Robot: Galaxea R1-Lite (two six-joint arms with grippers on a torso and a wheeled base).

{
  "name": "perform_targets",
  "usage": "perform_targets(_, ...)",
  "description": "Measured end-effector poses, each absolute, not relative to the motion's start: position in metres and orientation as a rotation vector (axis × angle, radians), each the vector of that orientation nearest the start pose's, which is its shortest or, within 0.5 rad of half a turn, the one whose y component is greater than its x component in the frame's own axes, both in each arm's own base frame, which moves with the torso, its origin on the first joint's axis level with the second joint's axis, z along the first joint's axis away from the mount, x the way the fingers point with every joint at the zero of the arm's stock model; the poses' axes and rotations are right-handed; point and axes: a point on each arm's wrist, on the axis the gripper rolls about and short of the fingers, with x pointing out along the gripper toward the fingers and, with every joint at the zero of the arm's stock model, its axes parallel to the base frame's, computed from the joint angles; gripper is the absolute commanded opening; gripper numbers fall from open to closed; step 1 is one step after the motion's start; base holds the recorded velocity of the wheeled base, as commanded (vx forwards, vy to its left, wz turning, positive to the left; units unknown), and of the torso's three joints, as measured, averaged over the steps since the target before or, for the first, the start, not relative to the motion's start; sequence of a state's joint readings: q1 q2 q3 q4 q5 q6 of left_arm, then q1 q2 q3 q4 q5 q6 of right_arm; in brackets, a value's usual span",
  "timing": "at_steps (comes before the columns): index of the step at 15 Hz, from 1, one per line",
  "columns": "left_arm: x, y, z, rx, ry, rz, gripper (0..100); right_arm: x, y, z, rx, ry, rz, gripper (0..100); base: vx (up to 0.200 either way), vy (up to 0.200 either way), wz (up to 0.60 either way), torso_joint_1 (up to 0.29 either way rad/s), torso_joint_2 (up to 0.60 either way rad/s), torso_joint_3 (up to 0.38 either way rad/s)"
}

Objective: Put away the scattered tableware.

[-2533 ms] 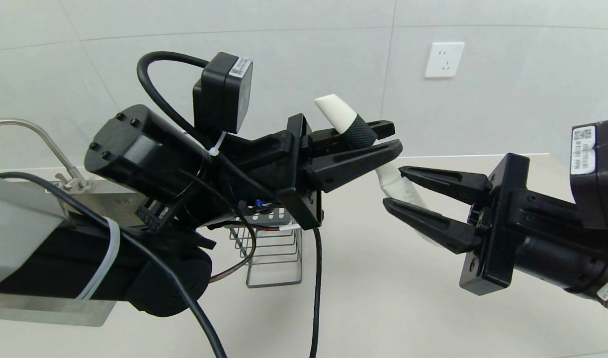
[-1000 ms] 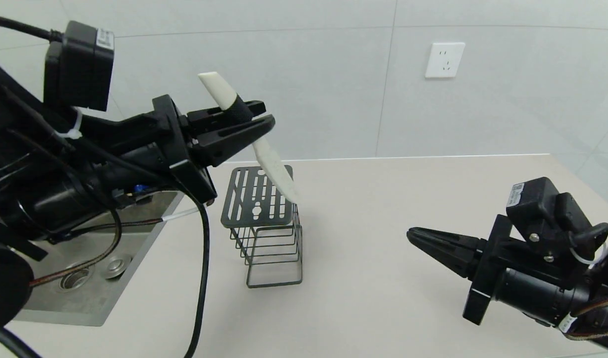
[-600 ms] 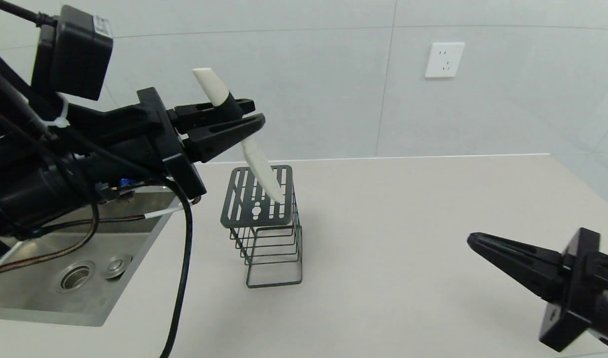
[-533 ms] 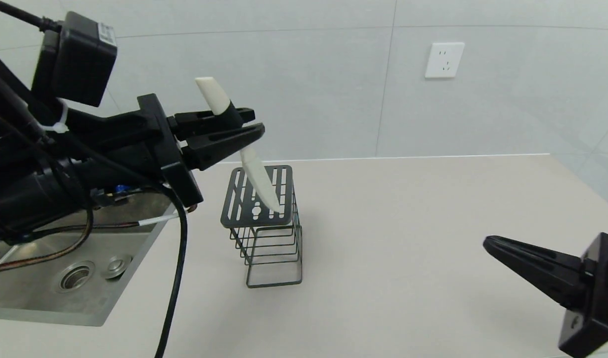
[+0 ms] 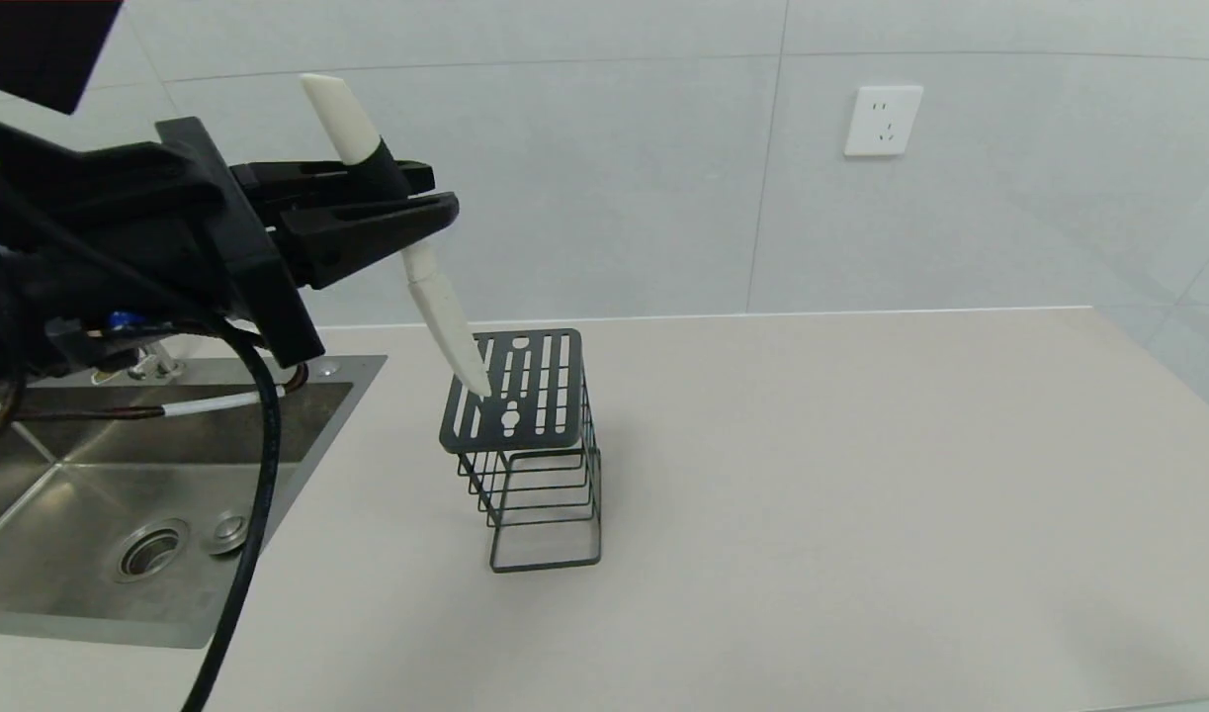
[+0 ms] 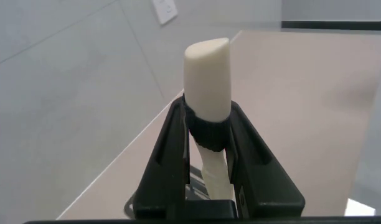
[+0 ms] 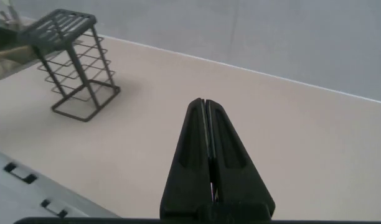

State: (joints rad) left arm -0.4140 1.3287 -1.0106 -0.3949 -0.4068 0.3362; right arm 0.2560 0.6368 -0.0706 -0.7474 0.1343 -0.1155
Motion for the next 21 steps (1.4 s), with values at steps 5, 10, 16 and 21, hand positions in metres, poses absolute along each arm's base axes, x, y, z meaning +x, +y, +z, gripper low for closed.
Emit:
perform_targets(5, 0.22, -0.118, 0.313, 0.301, -0.205, -0.655, 0, -0.005, 0.003, 0.137, -0.15, -0.309, 0.223, 0, 0.0, 0.0, 0.0, 0.0, 0.0, 0.0)
perform_targets(10, 0.249, -0.137, 0.307, 0.22, -0.234, -0.652, 0, -0.017, 0.001, 0.113, -0.14, -0.249, 0.281, 0, 0.0, 0.0, 0.0, 0.0, 0.0, 0.0)
perform_targets(16, 0.251, -0.139, 0.301, 0.216, -0.247, -0.686, 0, -0.017, -0.002, 0.095, -0.194, -0.141, 0.437, 0, 0.0, 0.0, 0.0, 0.0, 0.0, 0.0)
perform_targets(21, 0.255, -0.141, 0.294, 0.215, -0.251, -0.697, 0, -0.021, -0.007, 0.076, -0.039, -0.003, 0.308, 0, 0.0, 0.0, 0.0, 0.0, 0.0, 0.0)
